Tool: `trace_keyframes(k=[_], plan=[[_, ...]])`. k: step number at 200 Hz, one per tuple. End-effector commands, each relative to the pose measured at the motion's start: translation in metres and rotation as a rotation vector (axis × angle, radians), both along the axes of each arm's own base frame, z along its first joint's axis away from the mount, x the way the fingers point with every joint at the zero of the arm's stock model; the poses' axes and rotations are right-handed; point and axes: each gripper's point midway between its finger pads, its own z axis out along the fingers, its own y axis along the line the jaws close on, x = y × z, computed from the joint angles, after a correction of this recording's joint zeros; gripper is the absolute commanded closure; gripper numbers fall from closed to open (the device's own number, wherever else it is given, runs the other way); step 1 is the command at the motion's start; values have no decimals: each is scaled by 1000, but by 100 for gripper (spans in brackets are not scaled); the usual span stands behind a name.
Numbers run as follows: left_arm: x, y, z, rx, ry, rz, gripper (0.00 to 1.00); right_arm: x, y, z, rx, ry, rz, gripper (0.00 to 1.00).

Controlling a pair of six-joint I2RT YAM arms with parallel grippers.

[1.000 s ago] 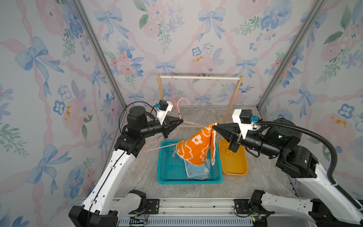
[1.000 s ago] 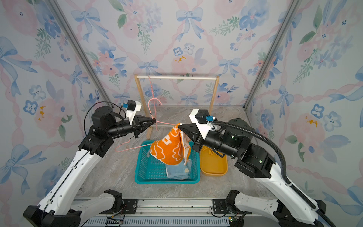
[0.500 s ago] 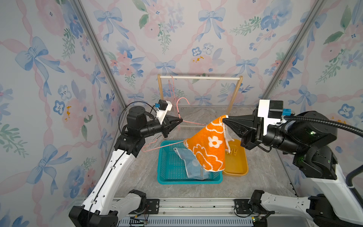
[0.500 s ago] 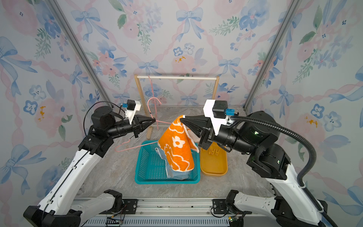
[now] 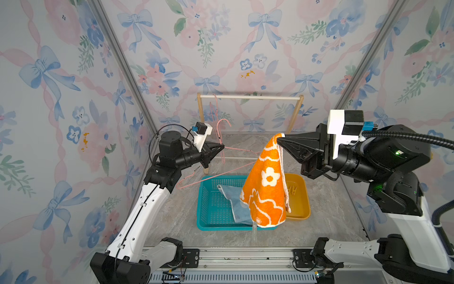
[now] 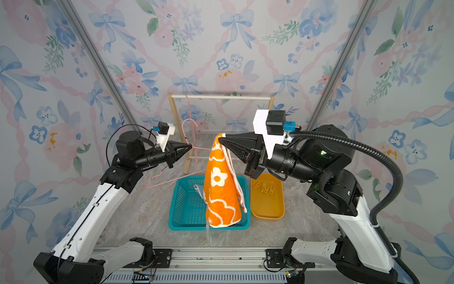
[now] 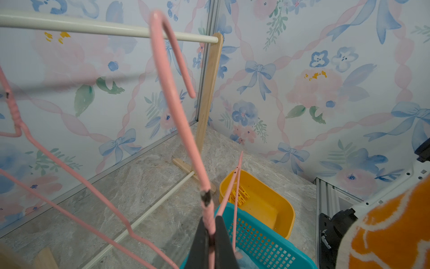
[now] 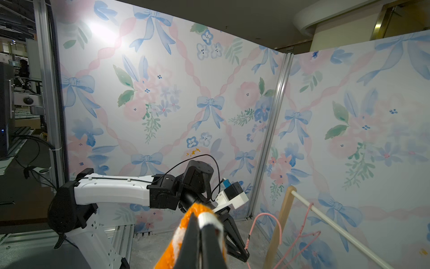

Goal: Remove the clothespins securing towels to the hanger
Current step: Remove the towel from the hanger, then place the towel in the basket.

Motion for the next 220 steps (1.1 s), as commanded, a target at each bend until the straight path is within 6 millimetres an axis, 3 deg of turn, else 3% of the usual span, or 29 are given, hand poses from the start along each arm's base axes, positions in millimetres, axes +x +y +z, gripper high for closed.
trace_keyframes(k=[1,41,102,169,220], plan=[[3,2,4,-8,-13,16,100,6,-3,-13,3,36,-17,100],[2,4,6,-11,-20,23,100,38,-3,-65,-22,149,-89,100],[3,6,9,-16,-23,45,100,69,17,-153,-144,288,-131,100],[3,7,10,-21,-25,56,100,89,31,-245,-308,409,-191,100],[2,4,11,-26,-22,44,100,98,32,-305,-402,486,-246,100]])
